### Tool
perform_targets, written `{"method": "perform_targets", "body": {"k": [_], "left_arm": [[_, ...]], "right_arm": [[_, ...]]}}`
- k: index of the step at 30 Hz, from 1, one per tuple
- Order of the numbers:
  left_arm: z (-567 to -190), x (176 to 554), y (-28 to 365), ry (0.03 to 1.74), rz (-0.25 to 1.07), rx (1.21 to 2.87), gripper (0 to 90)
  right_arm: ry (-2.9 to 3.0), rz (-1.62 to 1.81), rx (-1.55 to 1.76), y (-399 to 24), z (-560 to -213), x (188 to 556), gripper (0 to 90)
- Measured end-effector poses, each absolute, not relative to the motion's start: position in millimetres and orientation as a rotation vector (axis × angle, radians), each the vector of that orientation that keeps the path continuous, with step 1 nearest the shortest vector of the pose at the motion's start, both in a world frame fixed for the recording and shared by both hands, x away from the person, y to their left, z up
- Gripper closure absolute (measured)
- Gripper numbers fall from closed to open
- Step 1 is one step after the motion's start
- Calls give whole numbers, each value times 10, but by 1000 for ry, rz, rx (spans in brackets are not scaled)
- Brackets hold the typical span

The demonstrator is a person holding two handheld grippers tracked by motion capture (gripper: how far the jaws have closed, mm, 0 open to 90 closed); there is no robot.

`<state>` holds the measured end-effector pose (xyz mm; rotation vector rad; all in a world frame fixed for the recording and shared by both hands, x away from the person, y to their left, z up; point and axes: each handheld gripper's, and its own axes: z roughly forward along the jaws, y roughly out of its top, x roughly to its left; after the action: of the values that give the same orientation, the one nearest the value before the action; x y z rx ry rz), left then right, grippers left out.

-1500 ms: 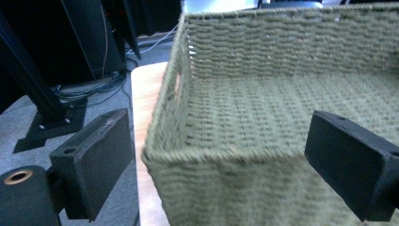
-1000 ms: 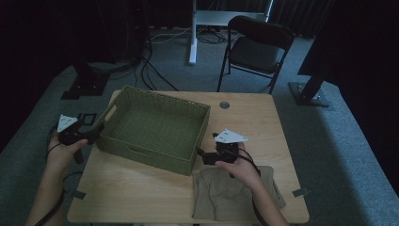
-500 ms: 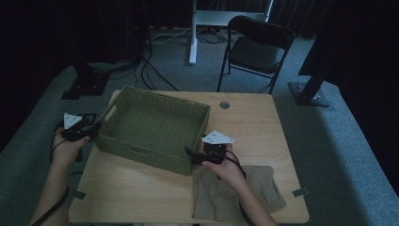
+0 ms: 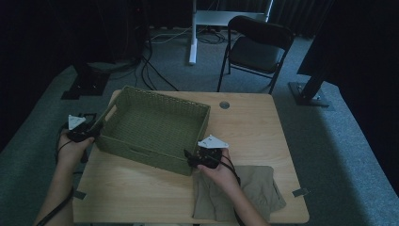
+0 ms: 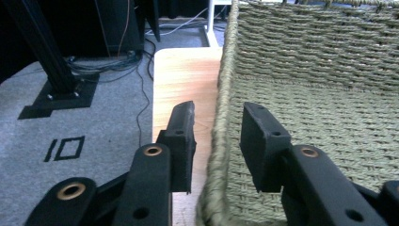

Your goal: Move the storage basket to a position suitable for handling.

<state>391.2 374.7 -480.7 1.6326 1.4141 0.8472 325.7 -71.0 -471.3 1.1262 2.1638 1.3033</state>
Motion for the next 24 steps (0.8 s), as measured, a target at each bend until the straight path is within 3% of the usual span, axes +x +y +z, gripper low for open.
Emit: {"method": "perform_targets", "body": {"k": [4,20,24], "left_arm": [[-4811,3906,3723,1437,871,1617,749],[-4829,3863,3651,1469,896,1566,755],[-4824,3849,3609,1472,900,1571,753]], "right_arm": [[2164,1273,1120,-676,-4699,3247,372],[2167,1224,1129,-697,-4674,3327,410],[2148,1226,1154,-731,-4675,3360,458]]}}
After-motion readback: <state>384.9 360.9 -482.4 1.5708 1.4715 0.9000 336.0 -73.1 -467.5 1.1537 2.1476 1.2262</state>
